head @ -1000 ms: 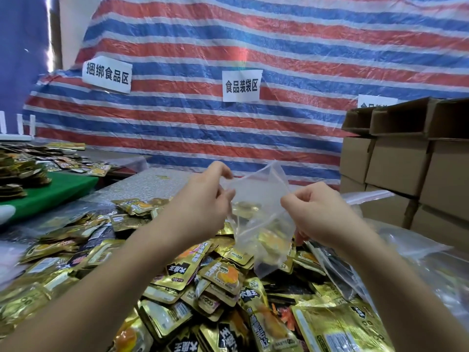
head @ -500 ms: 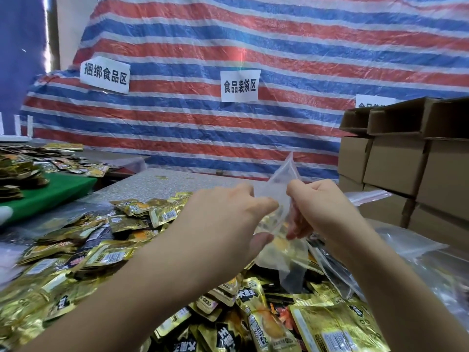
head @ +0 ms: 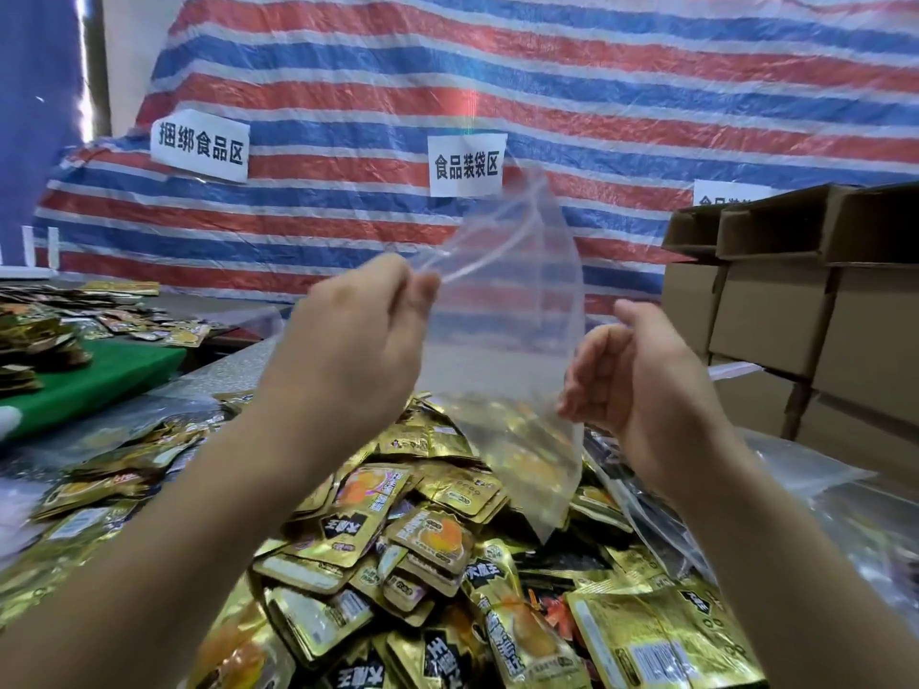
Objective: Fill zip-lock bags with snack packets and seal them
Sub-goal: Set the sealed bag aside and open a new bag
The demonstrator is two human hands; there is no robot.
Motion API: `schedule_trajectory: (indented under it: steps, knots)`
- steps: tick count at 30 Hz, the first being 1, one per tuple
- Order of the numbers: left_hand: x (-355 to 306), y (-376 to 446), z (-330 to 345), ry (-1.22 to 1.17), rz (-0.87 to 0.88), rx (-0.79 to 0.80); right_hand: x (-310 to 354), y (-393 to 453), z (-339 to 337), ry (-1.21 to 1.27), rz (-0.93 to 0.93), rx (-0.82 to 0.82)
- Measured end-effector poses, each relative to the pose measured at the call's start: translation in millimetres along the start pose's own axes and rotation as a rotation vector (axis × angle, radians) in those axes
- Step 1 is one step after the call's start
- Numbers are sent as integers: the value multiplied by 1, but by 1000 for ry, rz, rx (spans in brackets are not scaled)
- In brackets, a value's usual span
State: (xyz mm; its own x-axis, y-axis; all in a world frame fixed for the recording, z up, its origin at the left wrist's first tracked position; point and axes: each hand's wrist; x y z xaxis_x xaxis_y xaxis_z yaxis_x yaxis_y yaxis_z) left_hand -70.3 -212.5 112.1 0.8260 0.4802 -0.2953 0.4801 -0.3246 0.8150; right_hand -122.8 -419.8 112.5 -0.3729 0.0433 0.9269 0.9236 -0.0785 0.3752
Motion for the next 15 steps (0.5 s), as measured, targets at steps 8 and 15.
schedule_trajectory:
  steps: [8, 15]
  knots:
    - [19, 5, -8, -11, 54, -192, -75, 14, -1, -1021, 185, 97]
    - [35, 6, 0, 1, 37, -45, -97, 22, 21, -1190, 200, 458]
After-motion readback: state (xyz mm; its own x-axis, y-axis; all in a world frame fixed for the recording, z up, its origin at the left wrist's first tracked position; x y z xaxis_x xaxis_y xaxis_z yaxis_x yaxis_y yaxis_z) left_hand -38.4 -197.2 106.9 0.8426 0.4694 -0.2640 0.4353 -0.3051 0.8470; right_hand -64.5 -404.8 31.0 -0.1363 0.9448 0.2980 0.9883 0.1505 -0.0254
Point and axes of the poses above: each hand's wrist, its own y-axis towards the middle knuckle, its own z-axis out of the palm, x = y × z, and after that the axes turned 10 degrees about x, right-handed
